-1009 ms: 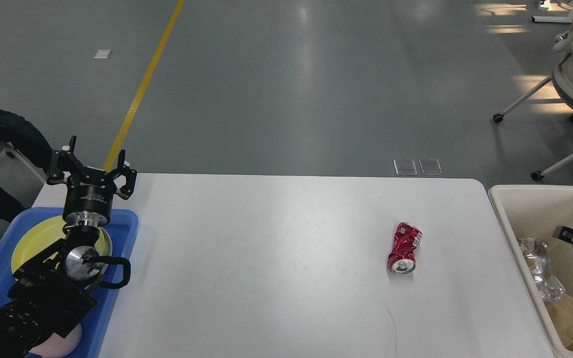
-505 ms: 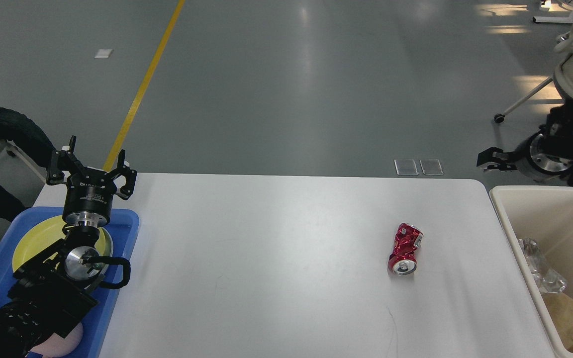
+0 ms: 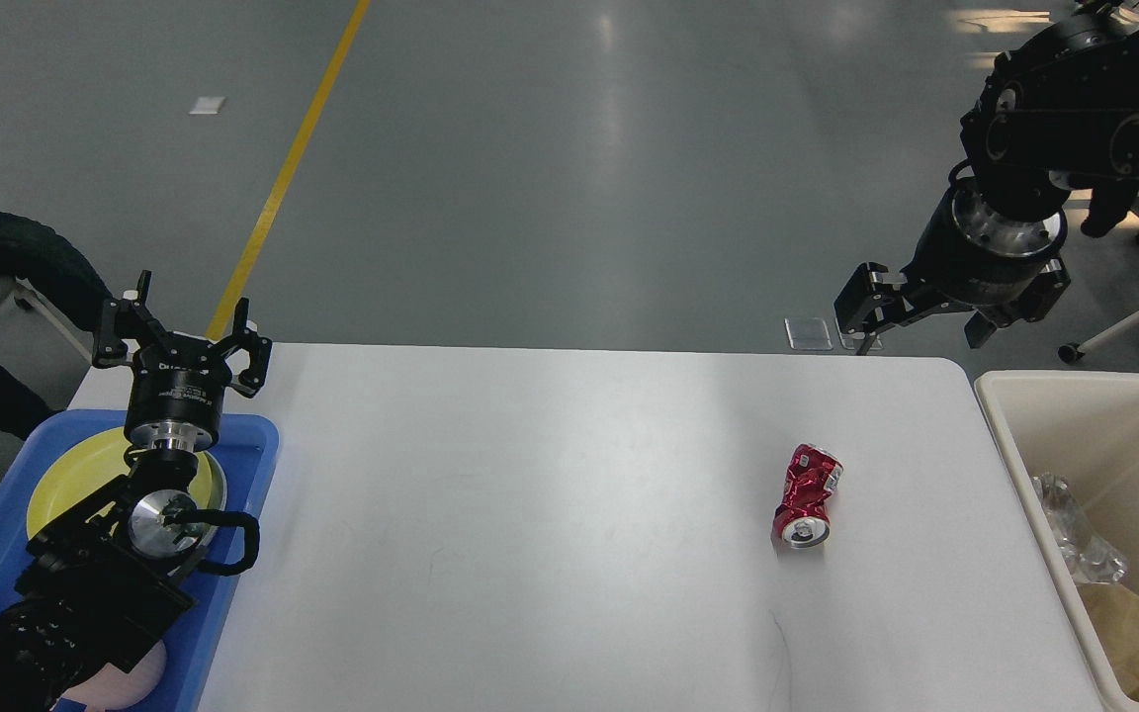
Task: Tidy desktop
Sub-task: 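Lower the right gripper to the red can and grasp it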
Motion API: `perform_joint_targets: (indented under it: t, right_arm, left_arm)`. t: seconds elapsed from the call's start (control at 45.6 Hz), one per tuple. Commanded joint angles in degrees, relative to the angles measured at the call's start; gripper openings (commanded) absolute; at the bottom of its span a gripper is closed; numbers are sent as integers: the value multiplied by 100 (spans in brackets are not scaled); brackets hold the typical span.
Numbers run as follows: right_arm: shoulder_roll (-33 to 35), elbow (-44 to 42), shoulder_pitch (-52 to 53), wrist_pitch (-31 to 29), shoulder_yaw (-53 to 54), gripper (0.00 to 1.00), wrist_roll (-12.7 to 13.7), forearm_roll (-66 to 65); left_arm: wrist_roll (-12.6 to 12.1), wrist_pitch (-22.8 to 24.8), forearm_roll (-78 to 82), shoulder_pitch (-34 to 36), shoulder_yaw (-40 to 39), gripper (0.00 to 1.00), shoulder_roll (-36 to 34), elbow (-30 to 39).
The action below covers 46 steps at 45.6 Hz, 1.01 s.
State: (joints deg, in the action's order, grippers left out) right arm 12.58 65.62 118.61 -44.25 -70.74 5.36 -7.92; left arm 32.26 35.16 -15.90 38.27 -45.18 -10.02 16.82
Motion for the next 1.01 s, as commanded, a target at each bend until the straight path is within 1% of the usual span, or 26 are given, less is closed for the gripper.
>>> perform_joint_targets:
  t: [0.0, 0.175, 0.197, 0.241, 0.307, 0.417, 0.505, 0.987]
  right_arm:
    - [26, -277, -899, 153, 288, 100, 0, 1]
    - [26, -1402, -2771, 724, 1044, 100, 0, 1]
    - [17, -1734, -3261, 1047, 1236, 100, 9, 1]
    - [17, -1912, -3580, 1330, 1343, 100, 17, 1]
    - [17, -2079, -3950, 1830, 1440, 100, 18, 1]
    - [-27, -2185, -4284, 2771, 1475, 100, 18, 1]
    - [-53, -2194, -4460, 3238, 1475, 100, 26, 1]
    - [-264, -2308, -4751, 3405, 1493, 100, 26, 1]
  left_arm:
    - [0, 0, 0, 5, 0, 96, 0, -3]
    - [0, 0, 0, -4, 0, 96, 0, 14]
    - [0, 0, 0, -4, 0, 96, 0, -3]
    - [0, 0, 0, 5, 0, 96, 0, 14]
    - [0, 0, 0, 5, 0, 96, 0, 14]
    - [0, 0, 0, -4, 0, 96, 0, -3]
    - [0, 0, 0, -4, 0, 96, 0, -3]
    - [0, 0, 0, -4, 0, 96, 0, -3]
